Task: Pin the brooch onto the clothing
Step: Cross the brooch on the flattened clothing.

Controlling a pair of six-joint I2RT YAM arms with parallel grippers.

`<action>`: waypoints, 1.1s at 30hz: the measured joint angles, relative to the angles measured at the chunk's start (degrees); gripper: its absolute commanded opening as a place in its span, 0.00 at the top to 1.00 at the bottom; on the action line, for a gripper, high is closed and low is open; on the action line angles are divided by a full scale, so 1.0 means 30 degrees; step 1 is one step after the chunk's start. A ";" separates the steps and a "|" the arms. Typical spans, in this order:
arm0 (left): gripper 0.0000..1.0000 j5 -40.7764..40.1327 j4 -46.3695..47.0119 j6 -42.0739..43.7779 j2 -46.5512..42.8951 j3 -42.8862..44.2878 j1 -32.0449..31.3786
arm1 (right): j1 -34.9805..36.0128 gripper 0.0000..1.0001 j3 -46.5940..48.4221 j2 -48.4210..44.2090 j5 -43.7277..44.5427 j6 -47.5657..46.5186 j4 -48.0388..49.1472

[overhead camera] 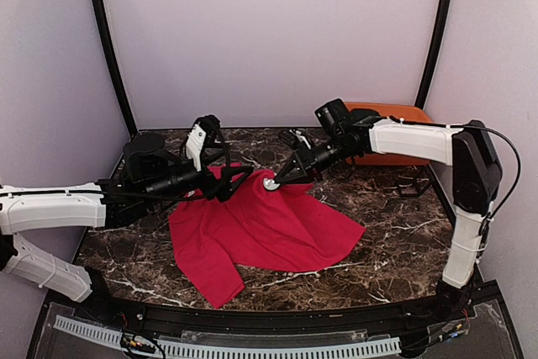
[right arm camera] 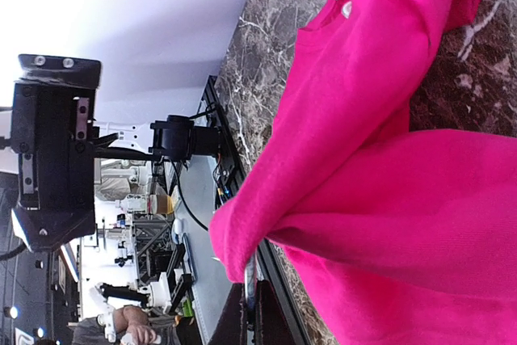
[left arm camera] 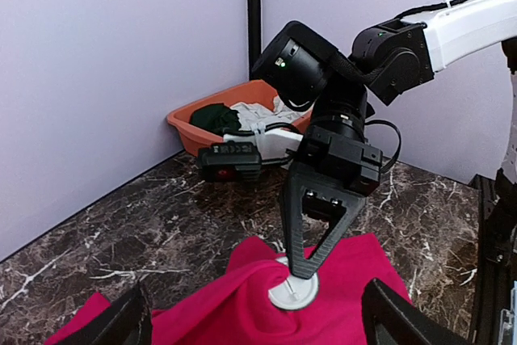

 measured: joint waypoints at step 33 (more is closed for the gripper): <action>0.70 1.0149 0.9377 -1.3449 0.7745 -0.1887 0.2317 | 0.0051 1.00 -0.0423 0.0095 -0.0750 0.1464 0.2353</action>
